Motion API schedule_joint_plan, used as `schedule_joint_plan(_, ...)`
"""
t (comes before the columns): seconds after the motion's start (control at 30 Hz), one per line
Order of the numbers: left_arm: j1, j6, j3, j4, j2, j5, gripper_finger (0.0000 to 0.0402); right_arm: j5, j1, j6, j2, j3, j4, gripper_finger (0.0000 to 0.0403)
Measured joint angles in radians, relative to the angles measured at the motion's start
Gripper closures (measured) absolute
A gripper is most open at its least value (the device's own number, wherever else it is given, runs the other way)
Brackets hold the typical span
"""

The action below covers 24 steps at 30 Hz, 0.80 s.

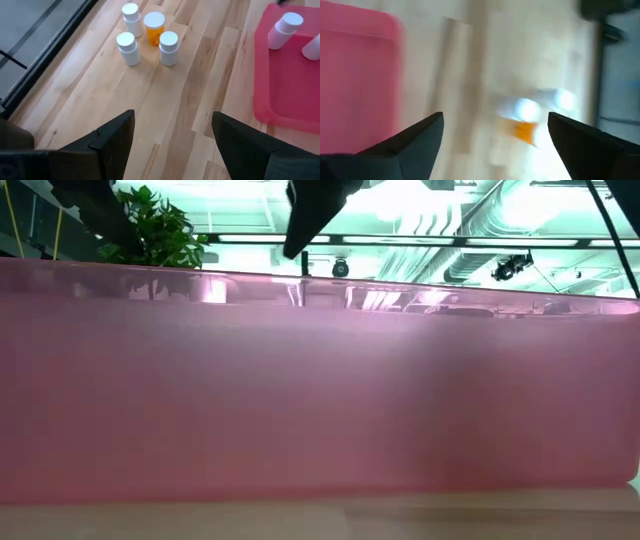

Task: Pick and place pill bottles into a basket
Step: Put the white pill bottle into the red bin

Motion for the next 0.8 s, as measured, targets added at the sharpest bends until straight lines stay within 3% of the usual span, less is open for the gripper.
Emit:
schedule_joint_plan(0.1,0.000,0.000,0.000,0.001,0.000,-0.020,0.0103,0.014,-0.035,0.022,0.000,0.065,-0.075,0.0055)
schedule_joint_plan(0.23,0.000,0.000,0.000,0.001,0.000,-0.023,0.0103,-0.044,-0.097,0.025,0.000,0.114,-0.135,0.0058)
schedule_joint_plan(0.47,0.000,0.000,0.000,0.032,0.000,-0.022,0.0103,-0.238,-0.287,0.030,0.000,0.135,-0.187,0.0067)
schedule_joint_plan(0.8,0.000,-0.004,0.000,0.052,0.000,-0.021,0.0103,-0.468,-0.517,0.075,0.000,0.135,-0.111,0.0067)
